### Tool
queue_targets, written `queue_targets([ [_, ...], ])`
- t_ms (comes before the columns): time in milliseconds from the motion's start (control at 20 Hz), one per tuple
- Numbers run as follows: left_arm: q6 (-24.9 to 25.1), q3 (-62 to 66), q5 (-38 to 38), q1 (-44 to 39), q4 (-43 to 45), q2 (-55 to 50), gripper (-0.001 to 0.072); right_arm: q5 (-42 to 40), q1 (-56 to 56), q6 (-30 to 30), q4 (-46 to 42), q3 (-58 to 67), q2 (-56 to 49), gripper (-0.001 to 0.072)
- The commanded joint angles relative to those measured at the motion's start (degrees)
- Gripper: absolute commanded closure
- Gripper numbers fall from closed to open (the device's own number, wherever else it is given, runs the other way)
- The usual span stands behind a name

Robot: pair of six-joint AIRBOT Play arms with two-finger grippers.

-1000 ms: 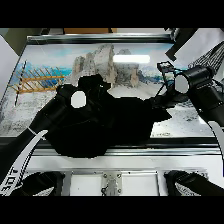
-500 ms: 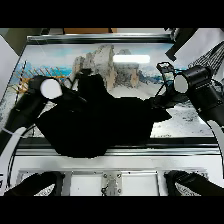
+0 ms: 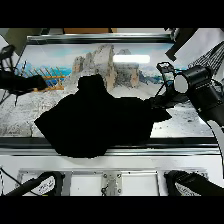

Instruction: Fold the clothes and pants, and hang the long-sleeved shirts on hangers.

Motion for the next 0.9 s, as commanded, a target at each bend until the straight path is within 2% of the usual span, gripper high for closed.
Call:
queue_targets([
  [0,0.6,6.8,5.4,9.4,9.7,-8.6,-0.0001,0.0,0.0,0.0,0.0,0.1,0.0,0.0697],
  [250,1.5,10.7,16.9,14.2,10.3,-21.4,-0.0002,0.0,0.0,0.0,0.0,0.1,0.0,0.0697],
  [450,1.6,15.0,17.6,14.4,19.6,-31.8,-0.0001,0.0,0.0,0.0,0.0,0.1,0.0,0.0697],
  [850,1.6,26.8,17.2,14.5,24.0,-47.2,-0.0002,0.0,0.0,0.0,0.0,0.1,0.0,0.0697],
])
